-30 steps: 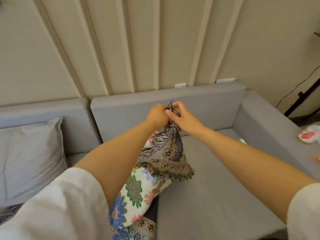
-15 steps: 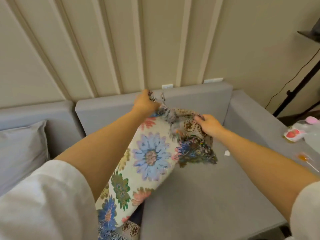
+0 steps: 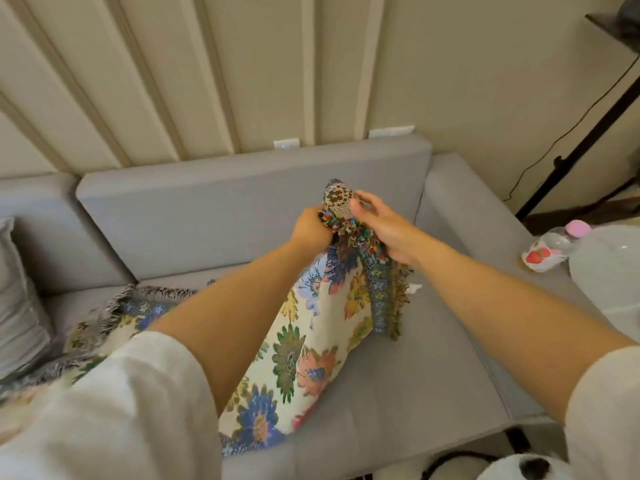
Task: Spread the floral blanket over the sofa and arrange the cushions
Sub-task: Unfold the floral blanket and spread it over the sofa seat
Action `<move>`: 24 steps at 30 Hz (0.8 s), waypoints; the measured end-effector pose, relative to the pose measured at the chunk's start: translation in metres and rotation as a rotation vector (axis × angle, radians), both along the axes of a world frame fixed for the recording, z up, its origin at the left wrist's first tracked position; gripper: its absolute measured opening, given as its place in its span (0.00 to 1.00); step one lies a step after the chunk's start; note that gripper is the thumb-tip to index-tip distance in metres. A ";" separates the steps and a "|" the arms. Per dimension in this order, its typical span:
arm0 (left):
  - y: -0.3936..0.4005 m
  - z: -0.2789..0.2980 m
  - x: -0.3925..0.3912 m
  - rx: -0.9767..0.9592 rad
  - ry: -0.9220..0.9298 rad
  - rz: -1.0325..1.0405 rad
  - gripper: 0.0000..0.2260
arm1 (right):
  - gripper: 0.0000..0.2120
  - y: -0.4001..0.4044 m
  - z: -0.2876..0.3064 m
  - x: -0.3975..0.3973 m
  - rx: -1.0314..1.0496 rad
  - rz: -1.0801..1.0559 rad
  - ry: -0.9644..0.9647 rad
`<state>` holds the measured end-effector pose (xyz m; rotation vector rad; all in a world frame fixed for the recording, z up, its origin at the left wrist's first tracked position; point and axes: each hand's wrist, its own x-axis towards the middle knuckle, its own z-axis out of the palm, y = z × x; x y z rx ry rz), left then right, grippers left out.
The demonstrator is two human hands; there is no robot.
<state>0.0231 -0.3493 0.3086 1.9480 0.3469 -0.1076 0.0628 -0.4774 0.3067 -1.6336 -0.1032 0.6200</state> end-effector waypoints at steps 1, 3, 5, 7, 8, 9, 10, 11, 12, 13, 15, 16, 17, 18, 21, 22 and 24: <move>0.001 -0.001 0.004 -0.057 0.034 0.027 0.10 | 0.30 -0.006 -0.014 -0.002 -0.079 0.064 0.000; 0.005 -0.005 0.015 -0.113 0.065 0.049 0.14 | 0.38 -0.015 -0.041 -0.007 -0.291 0.207 -0.049; 0.012 -0.009 0.026 -0.135 0.101 0.089 0.14 | 0.30 -0.022 -0.068 -0.008 -0.482 0.212 -0.103; 0.021 -0.017 0.041 -0.118 0.124 0.136 0.16 | 0.17 -0.027 -0.083 -0.004 -0.602 0.167 -0.114; 0.026 -0.024 0.048 -0.097 0.133 0.171 0.17 | 0.15 -0.027 -0.089 -0.001 -0.619 0.170 -0.097; 0.030 -0.034 0.057 -0.074 0.142 0.202 0.17 | 0.15 -0.027 -0.093 0.002 -0.630 0.183 -0.078; 0.034 -0.044 0.065 -0.057 0.155 0.223 0.16 | 0.17 -0.026 -0.094 0.007 -0.645 0.200 -0.058; 0.034 -0.054 0.072 -0.051 0.171 0.233 0.12 | 0.18 -0.027 -0.095 0.012 -0.657 0.194 -0.020; 0.030 -0.065 0.082 -0.057 0.194 0.239 0.07 | 0.20 -0.031 -0.097 0.018 -0.662 0.180 0.039; 0.025 -0.075 0.091 -0.052 0.214 0.253 0.06 | 0.21 -0.036 -0.103 0.024 -0.655 0.174 0.099; 0.005 -0.087 0.107 -0.018 0.253 0.258 0.14 | 0.24 -0.054 -0.117 0.041 -0.641 0.171 0.221; -0.009 -0.091 0.118 0.000 0.269 0.245 0.14 | 0.25 -0.066 -0.124 0.052 -0.644 0.152 0.266; -0.022 -0.097 0.130 0.004 0.281 0.248 0.14 | 0.26 -0.079 -0.132 0.063 -0.621 0.127 0.308; -0.036 -0.103 0.144 0.002 0.280 0.252 0.14 | 0.27 -0.093 -0.137 0.076 -0.604 0.092 0.342; -0.081 -0.128 0.197 -0.035 0.269 0.239 0.16 | 0.28 -0.135 -0.158 0.127 -0.590 -0.058 0.391; -0.094 -0.136 0.214 -0.057 0.255 0.229 0.16 | 0.29 -0.147 -0.165 0.146 -0.595 -0.122 0.392; -0.112 -0.149 0.242 -0.104 0.211 0.181 0.17 | 0.31 -0.161 -0.178 0.182 -0.538 -0.248 0.397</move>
